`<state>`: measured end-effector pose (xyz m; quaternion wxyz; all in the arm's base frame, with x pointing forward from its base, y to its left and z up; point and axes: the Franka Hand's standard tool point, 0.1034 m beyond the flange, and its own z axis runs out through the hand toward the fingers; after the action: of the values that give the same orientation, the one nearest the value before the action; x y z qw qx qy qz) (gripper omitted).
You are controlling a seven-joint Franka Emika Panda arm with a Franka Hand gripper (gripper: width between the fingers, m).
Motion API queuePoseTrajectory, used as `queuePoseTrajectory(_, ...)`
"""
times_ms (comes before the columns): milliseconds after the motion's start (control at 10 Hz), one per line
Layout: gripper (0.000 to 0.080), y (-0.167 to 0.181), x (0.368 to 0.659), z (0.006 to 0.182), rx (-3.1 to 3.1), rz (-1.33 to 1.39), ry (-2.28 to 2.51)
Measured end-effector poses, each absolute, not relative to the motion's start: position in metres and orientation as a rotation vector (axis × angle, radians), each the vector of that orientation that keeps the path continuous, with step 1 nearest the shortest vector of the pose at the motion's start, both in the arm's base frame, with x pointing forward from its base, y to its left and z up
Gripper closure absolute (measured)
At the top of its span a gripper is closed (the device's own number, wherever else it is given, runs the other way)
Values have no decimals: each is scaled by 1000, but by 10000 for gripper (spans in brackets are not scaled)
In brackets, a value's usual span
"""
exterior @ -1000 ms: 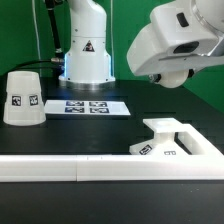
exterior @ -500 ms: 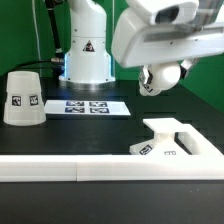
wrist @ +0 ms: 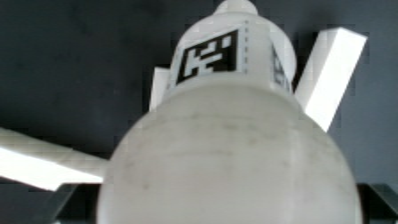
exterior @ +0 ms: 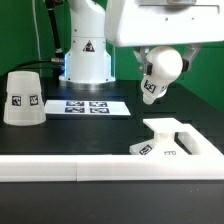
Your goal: Assemble lamp
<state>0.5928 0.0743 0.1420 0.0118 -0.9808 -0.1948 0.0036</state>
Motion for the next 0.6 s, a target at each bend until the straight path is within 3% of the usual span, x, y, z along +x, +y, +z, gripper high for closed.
queuePoseTrajectory(200, 222, 53, 590, 158, -3052, -189, -660)
queuePoseTrajectory(300, 222, 52, 602, 168, -3052, -368, -667)
queuePoseTrajectory(600, 222, 40, 608, 167, -3042, -647, -689)
